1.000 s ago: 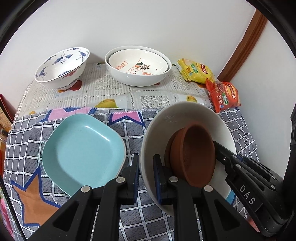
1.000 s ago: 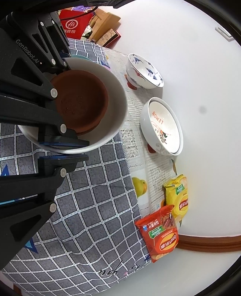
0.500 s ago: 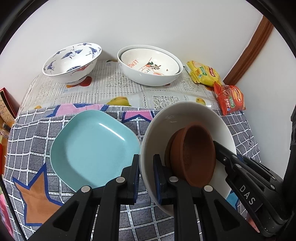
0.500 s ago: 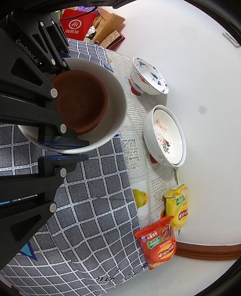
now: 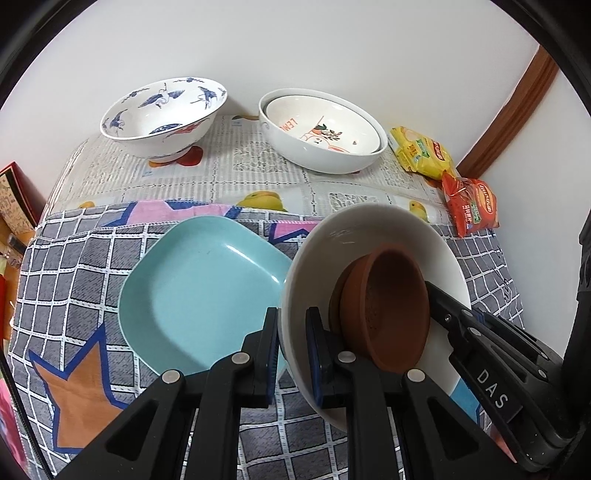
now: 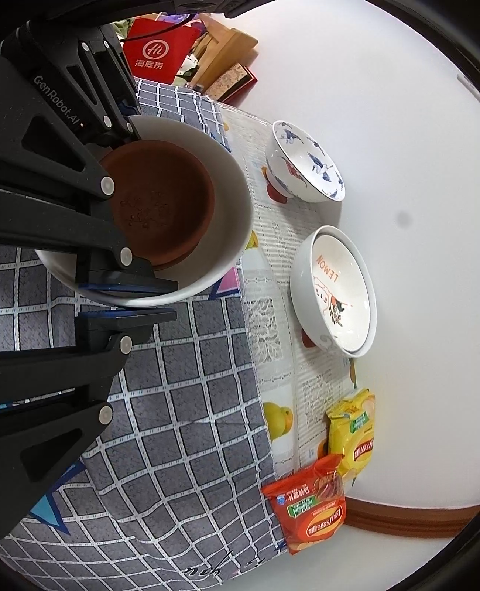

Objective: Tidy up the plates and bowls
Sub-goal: 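Lift the white bowl with the left gripper and carry it over the teal plate, then lower the white bowl onto the teal plate and open the left gripper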

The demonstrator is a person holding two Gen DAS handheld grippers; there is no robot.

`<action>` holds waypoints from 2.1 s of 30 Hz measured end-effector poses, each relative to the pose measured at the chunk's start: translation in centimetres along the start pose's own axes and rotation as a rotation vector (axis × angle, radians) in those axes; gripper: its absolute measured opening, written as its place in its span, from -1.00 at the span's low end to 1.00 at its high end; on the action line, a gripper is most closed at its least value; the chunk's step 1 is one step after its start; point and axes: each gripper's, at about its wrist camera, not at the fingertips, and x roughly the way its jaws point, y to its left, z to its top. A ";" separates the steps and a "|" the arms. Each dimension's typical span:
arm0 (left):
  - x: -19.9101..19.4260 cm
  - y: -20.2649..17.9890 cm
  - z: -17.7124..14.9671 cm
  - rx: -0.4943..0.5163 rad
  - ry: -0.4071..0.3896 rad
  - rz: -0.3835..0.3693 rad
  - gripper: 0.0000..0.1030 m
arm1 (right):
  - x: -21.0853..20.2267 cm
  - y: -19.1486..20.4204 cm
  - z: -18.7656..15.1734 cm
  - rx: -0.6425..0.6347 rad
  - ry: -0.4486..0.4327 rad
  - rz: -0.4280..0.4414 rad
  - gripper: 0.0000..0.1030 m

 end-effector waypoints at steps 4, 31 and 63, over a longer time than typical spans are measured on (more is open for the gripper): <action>0.0 0.7 0.0 -0.011 0.001 0.004 -0.73 | 0.4 0.6 0.0 -0.005 0.003 0.004 -0.85; -0.8 7.1 0.0 -0.106 -0.016 0.040 -0.73 | 2.9 6.7 0.2 -0.079 0.032 0.050 -0.85; 2.4 10.1 0.3 -0.154 0.003 0.071 -0.85 | 8.3 7.2 0.3 -0.063 0.096 0.111 -0.81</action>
